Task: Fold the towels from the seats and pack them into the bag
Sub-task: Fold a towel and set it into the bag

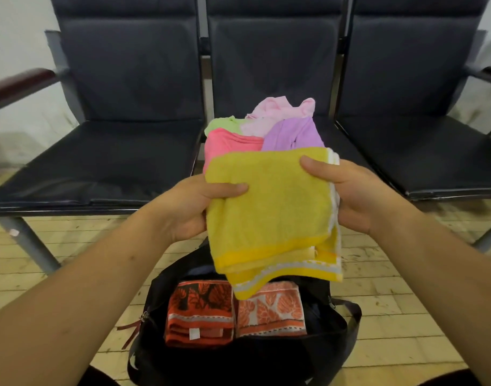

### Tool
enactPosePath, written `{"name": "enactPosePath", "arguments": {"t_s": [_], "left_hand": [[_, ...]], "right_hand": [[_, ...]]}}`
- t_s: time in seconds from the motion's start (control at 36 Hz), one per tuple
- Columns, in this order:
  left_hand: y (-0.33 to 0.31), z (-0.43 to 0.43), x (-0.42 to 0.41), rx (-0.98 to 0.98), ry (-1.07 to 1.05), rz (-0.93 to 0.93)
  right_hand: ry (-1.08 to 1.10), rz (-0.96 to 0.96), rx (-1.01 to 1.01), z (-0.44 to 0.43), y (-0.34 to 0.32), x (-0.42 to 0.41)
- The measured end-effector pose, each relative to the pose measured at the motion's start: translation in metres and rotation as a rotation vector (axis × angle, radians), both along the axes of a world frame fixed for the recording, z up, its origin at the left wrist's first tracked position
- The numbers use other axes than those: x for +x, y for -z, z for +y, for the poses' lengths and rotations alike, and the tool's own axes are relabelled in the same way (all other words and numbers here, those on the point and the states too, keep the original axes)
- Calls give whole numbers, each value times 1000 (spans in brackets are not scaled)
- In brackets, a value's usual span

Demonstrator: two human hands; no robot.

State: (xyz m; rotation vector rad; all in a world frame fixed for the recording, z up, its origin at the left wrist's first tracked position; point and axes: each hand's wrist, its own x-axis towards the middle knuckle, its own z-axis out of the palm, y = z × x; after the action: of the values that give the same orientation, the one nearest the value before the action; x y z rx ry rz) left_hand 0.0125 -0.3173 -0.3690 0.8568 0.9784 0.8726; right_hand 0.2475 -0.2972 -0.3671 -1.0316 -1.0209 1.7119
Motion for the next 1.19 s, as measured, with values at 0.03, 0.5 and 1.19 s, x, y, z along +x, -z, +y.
{"name": "enactPosePath", "arguments": {"t_s": [0.03, 0.5, 1.19], "left_hand": [[1, 1, -1, -40, 0, -24], [14, 9, -3, 139, -163, 62], [12, 4, -9, 484, -289, 144]], "right_hand": [[27, -17, 21, 0, 1, 0], [-160, -34, -74, 3, 6, 15], [201, 109, 126, 5, 11, -11]]}}
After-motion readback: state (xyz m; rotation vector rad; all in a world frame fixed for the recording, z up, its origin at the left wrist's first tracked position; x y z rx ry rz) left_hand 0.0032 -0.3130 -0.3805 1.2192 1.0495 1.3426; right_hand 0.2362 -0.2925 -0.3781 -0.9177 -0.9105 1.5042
